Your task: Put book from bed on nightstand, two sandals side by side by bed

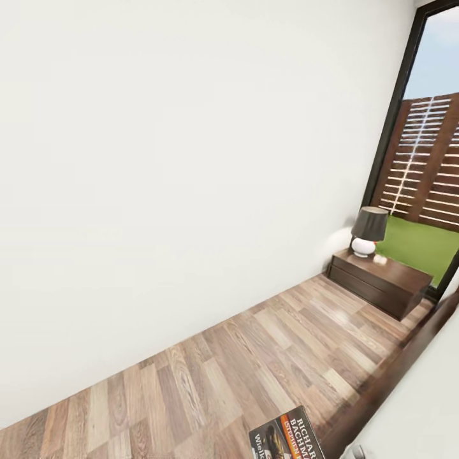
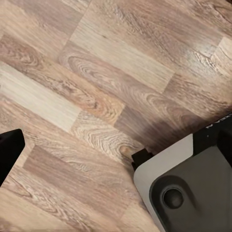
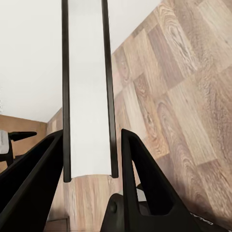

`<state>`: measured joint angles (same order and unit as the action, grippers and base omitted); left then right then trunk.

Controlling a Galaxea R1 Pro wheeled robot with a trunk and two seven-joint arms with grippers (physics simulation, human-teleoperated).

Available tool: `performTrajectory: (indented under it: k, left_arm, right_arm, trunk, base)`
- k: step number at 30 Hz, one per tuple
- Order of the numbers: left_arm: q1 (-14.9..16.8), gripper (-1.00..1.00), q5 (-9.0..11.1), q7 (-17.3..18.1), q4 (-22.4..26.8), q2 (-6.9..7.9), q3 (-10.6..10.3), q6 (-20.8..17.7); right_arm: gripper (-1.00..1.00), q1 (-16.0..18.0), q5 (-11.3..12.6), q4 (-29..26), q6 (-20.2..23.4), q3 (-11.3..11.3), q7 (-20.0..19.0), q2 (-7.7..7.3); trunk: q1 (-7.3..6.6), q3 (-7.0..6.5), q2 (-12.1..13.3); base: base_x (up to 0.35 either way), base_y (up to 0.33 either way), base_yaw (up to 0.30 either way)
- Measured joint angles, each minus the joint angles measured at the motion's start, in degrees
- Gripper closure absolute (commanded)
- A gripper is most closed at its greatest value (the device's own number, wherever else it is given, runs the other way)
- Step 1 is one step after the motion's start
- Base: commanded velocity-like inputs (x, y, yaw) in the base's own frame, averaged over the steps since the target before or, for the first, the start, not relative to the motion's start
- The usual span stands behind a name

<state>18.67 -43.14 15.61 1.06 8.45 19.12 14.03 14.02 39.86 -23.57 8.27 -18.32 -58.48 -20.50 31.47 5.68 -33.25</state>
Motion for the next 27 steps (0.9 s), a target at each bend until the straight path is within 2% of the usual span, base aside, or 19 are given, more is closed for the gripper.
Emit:
performTrajectory:
  k: [27]
  left_arm:
    - [0.0,-1.0,0.0,0.0,0.0,-0.11,0.0,0.0]
  right_arm:
    - [1.0,0.0,0.0,0.0,0.0,0.0,0.0,-0.01]
  trunk:
    - [0.0,0.0,0.0]
  base:
    - [0.0,0.0,0.247]
